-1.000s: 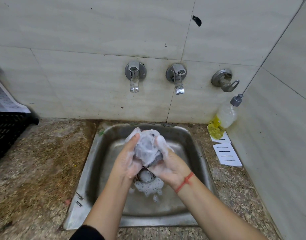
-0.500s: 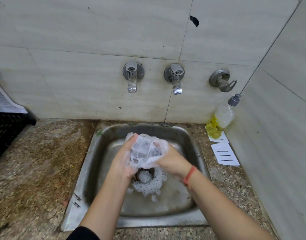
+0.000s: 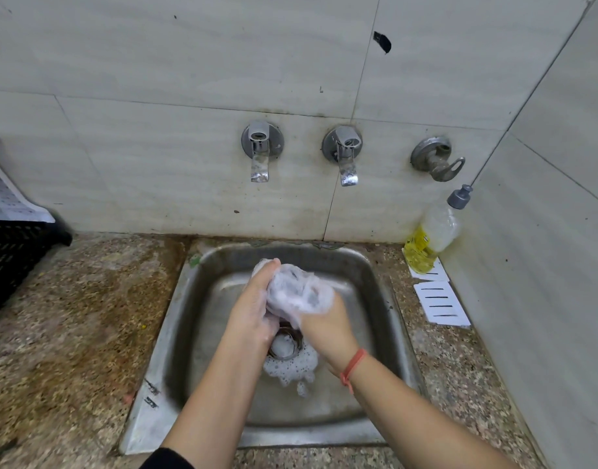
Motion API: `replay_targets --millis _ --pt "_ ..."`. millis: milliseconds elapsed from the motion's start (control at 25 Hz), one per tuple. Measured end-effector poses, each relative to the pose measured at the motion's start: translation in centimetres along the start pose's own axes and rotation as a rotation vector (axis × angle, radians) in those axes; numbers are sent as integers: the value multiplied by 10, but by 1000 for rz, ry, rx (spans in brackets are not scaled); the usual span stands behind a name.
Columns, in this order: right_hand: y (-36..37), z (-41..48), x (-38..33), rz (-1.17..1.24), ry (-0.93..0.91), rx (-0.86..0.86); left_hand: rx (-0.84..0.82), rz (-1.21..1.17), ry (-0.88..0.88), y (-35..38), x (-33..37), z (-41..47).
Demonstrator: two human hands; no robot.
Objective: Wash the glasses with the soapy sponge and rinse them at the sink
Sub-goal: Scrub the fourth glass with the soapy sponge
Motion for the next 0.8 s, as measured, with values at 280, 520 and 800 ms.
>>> replay_targets --millis 280,520,800 --pt "2 1 -3 -180 -83 40 -12 -114 -91 3 -4 -5" --pt "17 -6 6 754 498 -192 -203 -73 47 0 5 -10" --pt "4 1 3 -108 -68 -17 -132 -64 86 -1 -3 -3"
Point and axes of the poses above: each hand's wrist, its own z-axis towards the middle knuckle, its own y-axis out of the palm, x = y × z, the point moved 6 cm from there along z, towards the middle knuckle, and after that the axes turned 5 degrees about x, right-handed, at the moved point
